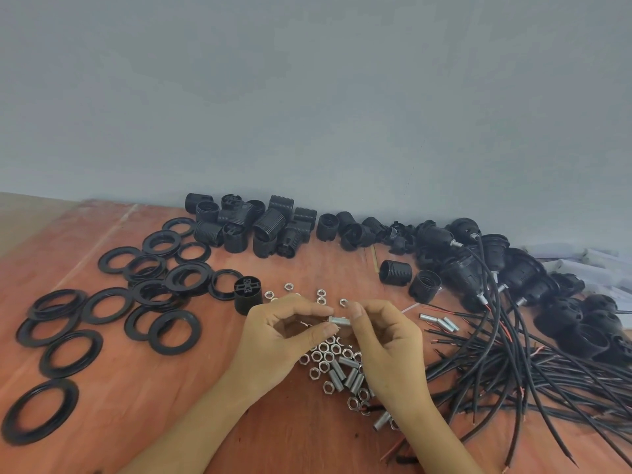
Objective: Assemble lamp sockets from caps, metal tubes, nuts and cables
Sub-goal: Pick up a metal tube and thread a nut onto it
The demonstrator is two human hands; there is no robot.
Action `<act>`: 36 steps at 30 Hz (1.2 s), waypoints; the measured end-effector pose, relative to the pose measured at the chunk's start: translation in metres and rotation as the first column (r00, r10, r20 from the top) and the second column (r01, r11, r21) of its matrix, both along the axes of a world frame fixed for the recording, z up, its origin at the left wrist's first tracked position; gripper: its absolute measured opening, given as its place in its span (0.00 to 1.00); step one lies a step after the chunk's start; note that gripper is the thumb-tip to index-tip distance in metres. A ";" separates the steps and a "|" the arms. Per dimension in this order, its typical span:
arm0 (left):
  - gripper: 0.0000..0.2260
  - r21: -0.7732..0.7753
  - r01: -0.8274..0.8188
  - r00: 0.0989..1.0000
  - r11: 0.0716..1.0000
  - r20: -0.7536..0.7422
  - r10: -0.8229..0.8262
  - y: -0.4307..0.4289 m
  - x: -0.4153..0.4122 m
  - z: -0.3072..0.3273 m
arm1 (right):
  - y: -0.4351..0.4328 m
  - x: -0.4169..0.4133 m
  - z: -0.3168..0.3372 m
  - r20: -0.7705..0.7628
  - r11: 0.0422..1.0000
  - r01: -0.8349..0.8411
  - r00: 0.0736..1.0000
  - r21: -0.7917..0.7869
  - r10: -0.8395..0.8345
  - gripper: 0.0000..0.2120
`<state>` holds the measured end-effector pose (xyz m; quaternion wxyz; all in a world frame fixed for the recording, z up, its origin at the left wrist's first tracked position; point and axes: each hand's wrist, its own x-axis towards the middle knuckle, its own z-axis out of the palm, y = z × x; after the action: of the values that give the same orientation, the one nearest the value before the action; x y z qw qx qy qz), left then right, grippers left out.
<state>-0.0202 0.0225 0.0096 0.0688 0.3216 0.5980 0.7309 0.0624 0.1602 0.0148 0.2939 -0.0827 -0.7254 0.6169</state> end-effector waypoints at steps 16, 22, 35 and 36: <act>0.07 -0.006 -0.037 0.998 0.999 -0.041 0.037 0.000 0.001 0.003 | 0.004 0.000 0.006 0.132 0.984 -0.160 0.980 0.082 0.148 0.11; 0.10 -0.037 -0.055 0.998 0.998 -0.010 0.055 0.000 0.003 0.003 | 0.003 -0.001 0.003 0.136 0.990 -0.121 0.985 0.069 0.111 0.22; 0.11 -0.044 -0.070 0.997 0.997 -0.020 0.069 -0.002 0.003 0.006 | 0.003 -0.003 0.003 0.106 0.991 -0.127 0.987 0.047 0.122 0.24; 0.12 -0.048 -0.084 0.996 0.995 -0.021 0.083 -0.002 0.002 0.006 | 0.003 -0.003 0.002 0.100 0.988 -0.149 0.984 0.033 0.145 0.23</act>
<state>-0.0182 0.0208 0.0158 0.0404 0.3012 0.6293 0.7153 0.0591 0.1629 0.0171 0.2135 -0.0530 -0.7554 0.6173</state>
